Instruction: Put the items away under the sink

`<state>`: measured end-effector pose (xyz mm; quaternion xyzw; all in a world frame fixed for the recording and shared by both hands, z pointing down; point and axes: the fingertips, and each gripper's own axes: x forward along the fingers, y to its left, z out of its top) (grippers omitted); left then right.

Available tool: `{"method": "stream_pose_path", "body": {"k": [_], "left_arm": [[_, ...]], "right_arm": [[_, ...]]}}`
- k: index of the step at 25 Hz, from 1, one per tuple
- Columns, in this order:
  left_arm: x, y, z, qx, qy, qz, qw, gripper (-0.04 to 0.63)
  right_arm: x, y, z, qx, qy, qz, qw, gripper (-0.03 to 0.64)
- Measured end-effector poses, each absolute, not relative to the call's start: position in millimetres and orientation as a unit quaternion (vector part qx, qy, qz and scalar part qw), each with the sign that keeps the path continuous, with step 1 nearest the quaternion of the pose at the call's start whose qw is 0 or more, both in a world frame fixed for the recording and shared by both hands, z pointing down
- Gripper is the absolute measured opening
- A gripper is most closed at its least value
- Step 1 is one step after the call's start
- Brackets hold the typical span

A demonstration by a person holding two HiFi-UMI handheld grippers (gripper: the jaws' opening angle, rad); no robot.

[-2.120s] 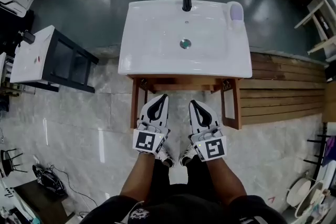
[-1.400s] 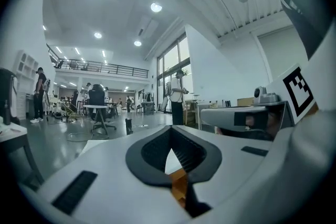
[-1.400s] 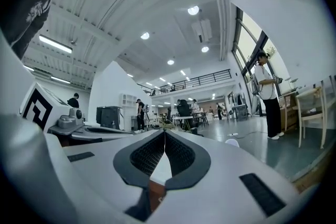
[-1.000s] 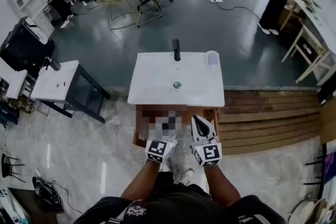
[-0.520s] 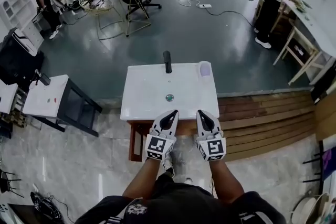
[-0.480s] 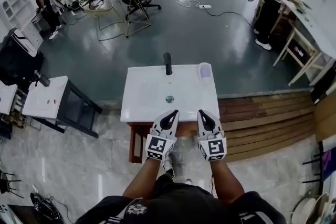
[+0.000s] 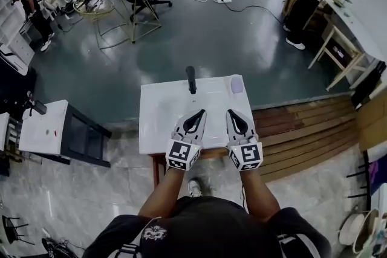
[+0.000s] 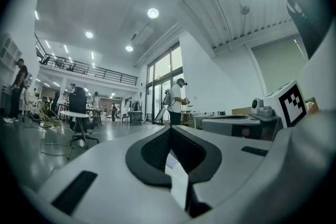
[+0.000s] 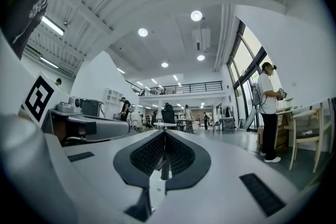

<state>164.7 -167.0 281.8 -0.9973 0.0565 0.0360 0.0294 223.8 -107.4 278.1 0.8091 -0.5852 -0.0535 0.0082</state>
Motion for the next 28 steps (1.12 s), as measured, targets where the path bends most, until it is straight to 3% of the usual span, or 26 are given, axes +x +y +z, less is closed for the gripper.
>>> {"method": "stream_pose_path", "body": {"k": [14,28], "left_arm": [[177.5,-214.8,302.0,-0.999,0.025,0.013,0.026,0.0],[264.5,-229.2,312.0,-0.999,0.032,0.001,0.003,0.0]], "right_arm": [[246.8,-145.2,295.5,0.826,-0.564,-0.026,0.014,0.025],[323.8,-174.8,307.5,0.811,-0.584,-0.002,0.023,0.025]]}}
